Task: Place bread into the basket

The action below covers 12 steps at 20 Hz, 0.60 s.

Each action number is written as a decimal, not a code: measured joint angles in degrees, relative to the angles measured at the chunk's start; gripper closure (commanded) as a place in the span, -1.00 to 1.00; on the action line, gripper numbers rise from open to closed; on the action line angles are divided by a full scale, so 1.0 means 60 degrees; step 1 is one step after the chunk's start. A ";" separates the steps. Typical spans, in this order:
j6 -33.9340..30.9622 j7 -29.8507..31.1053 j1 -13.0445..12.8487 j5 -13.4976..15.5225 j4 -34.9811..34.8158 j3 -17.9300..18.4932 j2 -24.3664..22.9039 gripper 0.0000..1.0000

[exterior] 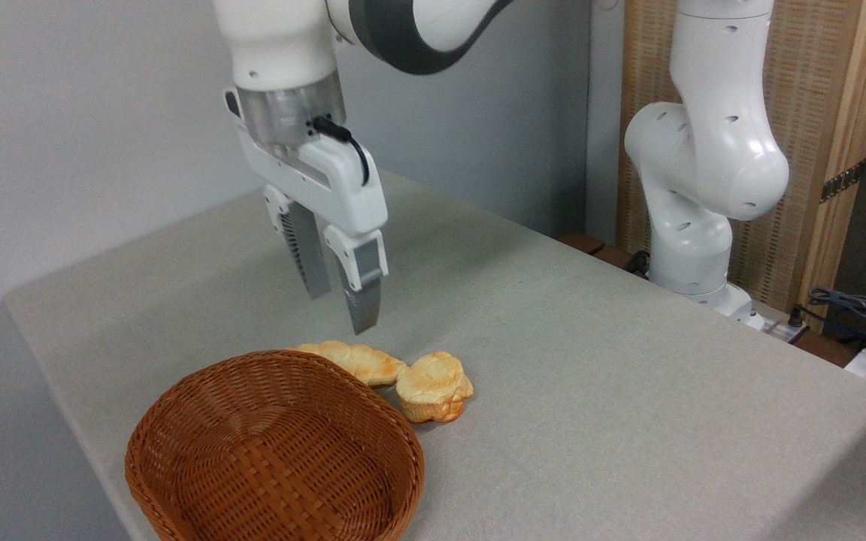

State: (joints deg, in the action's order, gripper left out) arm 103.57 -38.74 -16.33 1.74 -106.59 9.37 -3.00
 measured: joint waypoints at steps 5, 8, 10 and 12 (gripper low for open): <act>0.0001 -0.0050 -0.0193 0.0002 -0.0882 -0.0010 -0.0061 -1.00; 0.0002 -0.0325 -0.0182 -0.0012 -0.1245 0.0043 -0.0083 -1.00; 0.0003 -0.0540 -0.0150 -0.0061 -0.1439 0.0177 -0.0119 -1.00; 0.0003 -0.0742 -0.0114 -0.0361 -0.1586 0.0351 -0.0143 -1.00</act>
State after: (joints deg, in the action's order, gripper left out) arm 103.59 -43.19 -17.01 -0.43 -116.10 11.47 -3.86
